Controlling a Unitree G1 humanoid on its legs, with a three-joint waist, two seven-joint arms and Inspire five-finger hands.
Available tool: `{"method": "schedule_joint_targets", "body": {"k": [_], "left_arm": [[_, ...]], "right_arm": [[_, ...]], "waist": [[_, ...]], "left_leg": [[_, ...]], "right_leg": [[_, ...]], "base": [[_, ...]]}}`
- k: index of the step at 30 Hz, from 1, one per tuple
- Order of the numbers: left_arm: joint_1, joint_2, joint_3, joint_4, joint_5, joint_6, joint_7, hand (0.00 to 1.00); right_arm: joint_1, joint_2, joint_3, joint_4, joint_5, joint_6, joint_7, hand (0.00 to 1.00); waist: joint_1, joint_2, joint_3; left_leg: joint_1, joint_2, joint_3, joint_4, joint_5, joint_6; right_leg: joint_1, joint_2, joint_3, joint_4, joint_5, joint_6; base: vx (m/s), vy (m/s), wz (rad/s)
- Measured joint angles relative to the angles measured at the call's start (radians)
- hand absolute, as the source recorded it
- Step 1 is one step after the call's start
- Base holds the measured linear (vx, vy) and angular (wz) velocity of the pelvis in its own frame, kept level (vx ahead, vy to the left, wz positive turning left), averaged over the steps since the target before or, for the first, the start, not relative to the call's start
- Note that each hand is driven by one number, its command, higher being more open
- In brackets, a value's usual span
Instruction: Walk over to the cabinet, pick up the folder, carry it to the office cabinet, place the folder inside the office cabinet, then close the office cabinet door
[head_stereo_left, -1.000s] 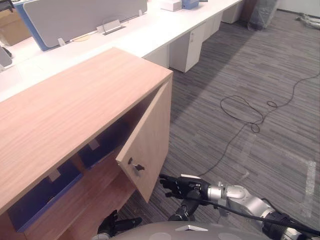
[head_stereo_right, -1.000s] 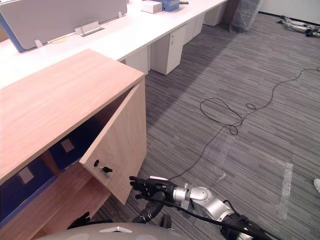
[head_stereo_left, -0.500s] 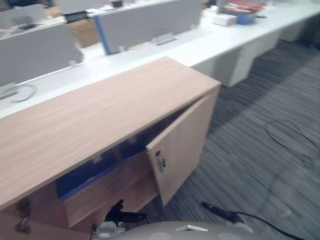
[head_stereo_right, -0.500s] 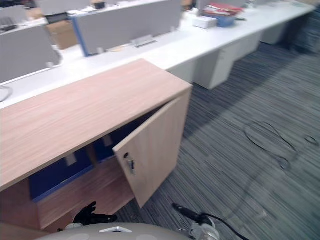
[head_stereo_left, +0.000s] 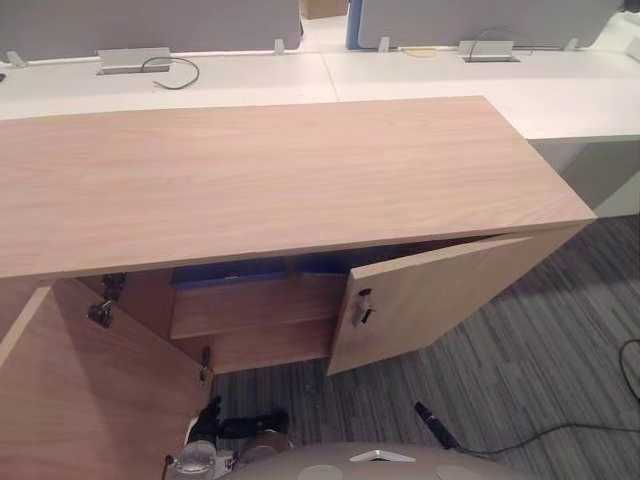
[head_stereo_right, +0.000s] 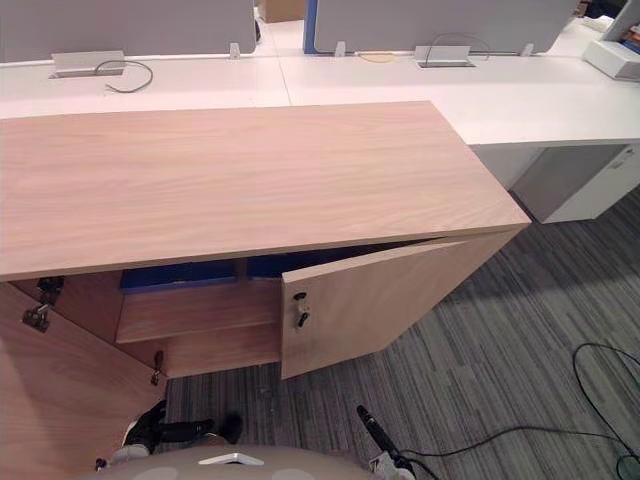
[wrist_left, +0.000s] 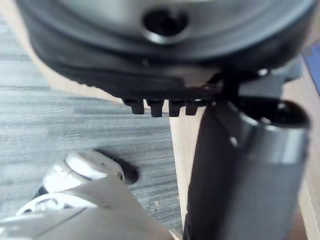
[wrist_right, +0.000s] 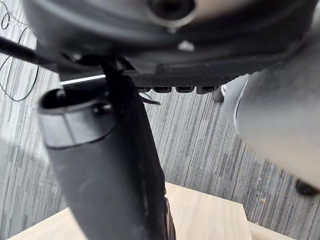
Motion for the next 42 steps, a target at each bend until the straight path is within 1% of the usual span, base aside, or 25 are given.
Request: {"method": "schedule_joint_targets", "body": {"k": [4,6,7,8,9,10,12,13,14,15,16,17,18,19,20,21,22,23,27,30,32,34,35,38,42], "left_arm": [[0.000,-0.008,0.036,0.023,-0.101,0.000,0.001,1.00],[-0.017,0.002,0.023,0.023,-0.108,-0.001,0.002,1.00],[-0.027,0.010,0.007,0.021,-0.102,-0.001,0.004,1.00],[-0.063,0.021,-0.040,0.020,-0.090,0.000,0.008,1.00],[-0.084,0.030,-0.053,0.001,-0.093,-0.005,0.022,1.00],[-0.087,0.029,-0.060,-0.009,-0.089,-0.005,0.029,1.00],[-0.088,0.036,-0.121,-0.032,0.003,-0.006,0.043,1.00],[-0.089,0.037,-0.133,-0.034,0.028,-0.006,0.043,1.00],[-0.089,0.035,-0.149,-0.035,0.059,-0.005,0.040,1.00],[-0.105,0.028,-0.169,-0.034,0.069,-0.002,0.036,1.00],[-0.116,0.031,-0.178,-0.033,0.069,0.000,0.027,1.00],[-0.124,0.032,-0.184,-0.034,0.069,-0.002,0.023,1.00],[-0.138,0.035,-0.163,-0.037,0.067,-0.002,0.012,1.00],[-0.135,0.017,-0.163,-0.034,0.068,-0.002,0.012,1.00],[-0.138,0.002,-0.157,-0.014,0.066,0.005,0.010,1.00],[-0.136,0.000,-0.142,-0.012,0.065,0.021,0.003,1.00],[-0.136,-0.003,-0.142,-0.012,0.066,0.023,0.003,1.00],[-0.124,-0.010,-0.144,-0.009,0.066,0.022,-0.002,1.00],[-0.110,-0.019,-0.156,0.000,0.067,0.020,-0.019,1.00],[-0.107,-0.028,-0.163,0.006,0.066,0.019,-0.035,1.00],[-0.099,-0.059,-0.170,0.007,0.066,0.018,-0.047,1.00],[-0.095,-0.064,-0.184,0.005,0.067,0.013,-0.053,1.00],[-0.094,-0.057,-0.189,0.006,0.067,0.014,-0.053,1.00],[-0.094,-0.045,-0.187,0.008,0.066,0.014,-0.052,1.00],[-0.085,-0.038,-0.122,0.007,0.063,0.014,-0.046,1.00]], "right_arm": [[-0.020,0.002,0.014,0.007,-0.002,-0.009,0.017,1.00],[-0.023,0.002,0.027,0.009,-0.005,-0.014,0.019,1.00],[-0.027,0.005,0.025,0.009,-0.014,-0.017,0.019,1.00],[-0.040,-0.001,0.015,0.012,-0.046,-0.017,0.018,1.00],[-0.039,-0.009,0.008,0.016,-0.060,-0.025,0.012,1.00],[-0.033,-0.015,0.008,0.018,-0.073,-0.026,0.010,1.00],[-0.007,-0.025,0.004,0.032,-0.082,-0.025,-0.002,1.00],[-0.001,-0.026,-0.004,0.033,-0.082,-0.024,-0.004,1.00],[0.003,-0.026,-0.029,0.032,-0.081,-0.021,-0.005,1.00],[-0.001,-0.037,-0.060,0.028,-0.082,-0.015,-0.006,1.00],[-0.002,-0.032,-0.071,0.031,-0.082,-0.007,-0.005,1.00],[0.004,-0.010,-0.085,0.043,-0.082,-0.001,-0.005,1.00],[0.000,-0.003,-0.119,0.045,-0.083,-0.003,-0.006,1.00],[-0.005,-0.006,-0.135,0.040,-0.083,-0.004,-0.005,1.00],[-0.024,-0.014,-0.158,0.018,-0.083,-0.004,0.001,1.00],[-0.038,-0.012,-0.170,0.012,-0.089,-0.001,0.002,1.00],[-0.038,-0.013,-0.178,0.012,-0.091,0.000,0.003,1.00],[-0.035,-0.013,-0.197,0.006,-0.092,-0.001,0.005,1.00],[-0.025,-0.014,-0.237,-0.006,-0.120,0.001,0.016,1.00],[-0.015,-0.017,-0.261,-0.012,-0.123,0.001,0.017,1.00],[0.001,-0.028,-0.268,-0.014,-0.123,0.003,0.017,1.00],[0.028,-0.020,-0.273,-0.029,-0.121,0.000,0.017,1.00],[0.040,-0.011,-0.259,-0.043,-0.121,0.002,0.020,1.00],[0.041,0.008,-0.243,-0.044,-0.118,-0.002,0.026,1.00],[0.045,0.012,-0.245,-0.027,-0.118,0.001,0.031,1.00]], "waist": [[-0.002,0.004,0.007],[-0.003,-0.003,0.017],[-0.004,-0.016,0.023],[-0.024,-0.015,0.059],[-0.027,-0.016,0.079],[-0.026,-0.013,0.079],[-0.033,0.009,0.082],[-0.033,0.016,0.078],[-0.030,0.041,0.074],[-0.033,0.061,0.074],[-0.042,0.045,0.073],[-0.070,-0.014,0.053],[-0.064,-0.012,0.052],[-0.050,0.021,0.054],[-0.054,0.042,0.076],[-0.055,0.038,0.073],[-0.056,0.037,0.070],[-0.057,0.046,0.064],[-0.061,0.056,0.046],[-0.061,0.072,0.040],[-0.069,0.093,0.036],[-0.077,0.087,0.034],[-0.082,0.085,0.029],[-0.083,0.071,0.021],[-0.068,0.047,0.008]], "left_leg": [[-0.017,0.041,-0.018,-0.008,0.021,-0.033],[-0.061,0.047,-0.030,-0.054,0.080,-0.051],[-0.074,0.044,-0.006,-0.073,0.104,-0.037],[-0.114,0.063,0.123,-0.058,0.102,0.013],[-0.203,0.077,0.338,0.138,0.051,0.044],[-0.237,0.094,0.451,0.254,0.019,0.076],[-0.240,0.165,0.776,0.497,-0.153,0.127],[-0.240,0.178,0.827,0.541,-0.190,0.143],[-0.238,0.203,0.906,0.591,-0.254,0.172],[-0.251,0.141,0.899,0.533,-0.264,0.204],[-0.246,0.087,0.865,0.459,-0.226,0.212],[-0.217,0.018,0.878,0.365,-0.213,0.201],[-0.217,0.080,0.947,0.525,-0.277,0.213],[-0.189,0.134,0.938,0.544,-0.311,0.169],[-0.169,0.111,0.911,0.506,-0.344,0.167],[-0.146,0.055,0.906,0.429,-0.308,0.185],[-0.133,0.031,0.900,0.389,-0.288,0.193],[-0.100,-0.014,0.889,0.285,-0.234,0.204],[-0.011,-0.103,0.839,0.033,-0.090,0.225],[0.039,-0.128,0.793,-0.092,-0.023,0.220],[0.072,-0.136,0.719,-0.138,-0.005,0.213],[0.091,-0.152,0.660,-0.138,-0.002,0.212],[0.091,-0.159,0.628,-0.138,0.002,0.207],[0.086,-0.163,0.580,-0.138,0.009,0.198],[0.079,-0.165,0.571,-0.138,0.013,0.192]], "right_leg": [[0.038,0.047,-0.043,-0.077,-0.011,-0.017],[0.045,0.057,-0.123,-0.129,-0.072,-0.024],[0.046,0.051,-0.153,-0.140,-0.099,-0.019],[0.041,0.044,-0.227,-0.138,-0.099,-0.013],[0.033,0.028,-0.279,-0.112,-0.100,-0.015],[0.034,0.024,-0.303,-0.105,-0.100,-0.015],[0.060,0.011,-0.383,-0.087,-0.101,-0.013],[0.061,0.007,-0.401,-0.082,-0.100,-0.012],[0.057,0.007,-0.429,-0.052,-0.107,-0.001],[0.031,0.005,-0.429,-0.006,-0.163,0.012],[0.023,0.009,-0.408,-0.016,-0.176,-0.006],[0.024,-0.009,-0.372,-0.078,-0.161,-0.051],[0.037,-0.024,-0.417,-0.096,-0.113,-0.028],[0.047,-0.006,-0.428,-0.085,-0.108,-0.016],[0.066,-0.004,-0.446,-0.091,-0.103,0.010],[0.063,-0.029,-0.454,-0.109,-0.079,0.008],[0.065,-0.036,-0.458,-0.116,-0.066,0.004],[0.054,-0.038,-0.463,-0.126,-0.038,0.006],[0.044,-0.044,-0.514,-0.123,0.005,0.002],[0.037,-0.058,-0.552,-0.065,0.008,0.000],[0.016,-0.106,-0.603,0.115,-0.009,-0.029],[-0.027,-0.151,-0.540,0.284,-0.031,-0.065],[-0.064,-0.142,-0.415,0.325,-0.062,-0.080],[-0.095,-0.085,-0.214,0.278,-0.112,-0.040],[-0.054,-0.053,-0.187,0.062,-0.110,-0.016]], "base": [[-0.06,-0.148,0.19],[-0.14,-0.159,0.62],[-0.20,-0.159,1.11],[-0.20,-0.056,1.33],[-0.19,-0.026,1.39],[-0.13,0.009,1.19],[-0.09,0.068,1.00],[-0.09,0.166,0.90],[-0.04,0.200,1.05],[-0.05,0.209,1.33],[-0.08,0.161,1.81],[-0.09,0.116,1.84],[-0.08,0.074,1.40],[0.01,0.123,0.94],[0.01,0.193,0.55],[0.03,0.269,0.62],[-0.01,0.245,0.51],[-0.02,0.165,0.43],[-0.07,0.039,0.40],[-0.08,-0.011,0.46],[-0.06,-0.018,0.92],[-0.01,0.001,0.97],[0.02,0.026,0.65],[0.02,0.025,0.67],[0.03,-0.033,0.26]]}}
